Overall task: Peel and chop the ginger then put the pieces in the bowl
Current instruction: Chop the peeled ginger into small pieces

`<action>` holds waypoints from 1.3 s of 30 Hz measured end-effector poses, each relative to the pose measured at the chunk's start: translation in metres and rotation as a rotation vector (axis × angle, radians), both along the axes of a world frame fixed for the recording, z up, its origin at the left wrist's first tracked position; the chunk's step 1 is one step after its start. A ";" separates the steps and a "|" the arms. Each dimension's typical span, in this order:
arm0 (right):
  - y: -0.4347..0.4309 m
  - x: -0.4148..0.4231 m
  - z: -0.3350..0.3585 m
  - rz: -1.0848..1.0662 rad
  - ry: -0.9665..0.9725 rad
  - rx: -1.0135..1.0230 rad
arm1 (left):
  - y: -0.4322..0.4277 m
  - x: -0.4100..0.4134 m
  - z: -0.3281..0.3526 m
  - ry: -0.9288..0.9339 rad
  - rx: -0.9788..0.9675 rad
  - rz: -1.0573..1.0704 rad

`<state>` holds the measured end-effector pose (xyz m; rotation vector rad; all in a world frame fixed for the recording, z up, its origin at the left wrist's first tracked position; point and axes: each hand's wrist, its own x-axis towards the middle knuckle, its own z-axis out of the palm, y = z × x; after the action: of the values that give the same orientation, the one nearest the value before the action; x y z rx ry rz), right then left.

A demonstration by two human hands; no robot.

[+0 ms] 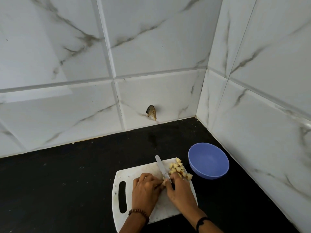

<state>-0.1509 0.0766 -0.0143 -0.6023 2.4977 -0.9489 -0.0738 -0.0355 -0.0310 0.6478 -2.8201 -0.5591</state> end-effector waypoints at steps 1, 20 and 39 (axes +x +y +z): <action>0.002 0.001 -0.002 0.006 0.009 0.001 | 0.000 -0.001 0.000 0.009 0.000 0.005; 0.029 0.014 -0.006 0.123 0.146 0.073 | 0.000 -0.006 -0.003 0.047 0.003 -0.003; 0.019 0.007 -0.005 0.247 -0.075 0.366 | -0.002 -0.008 0.002 -0.002 0.003 -0.030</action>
<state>-0.1436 0.0953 -0.0197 -0.7153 2.3760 -0.4027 -0.0818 -0.0372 -0.0288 0.6077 -2.8355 -0.5680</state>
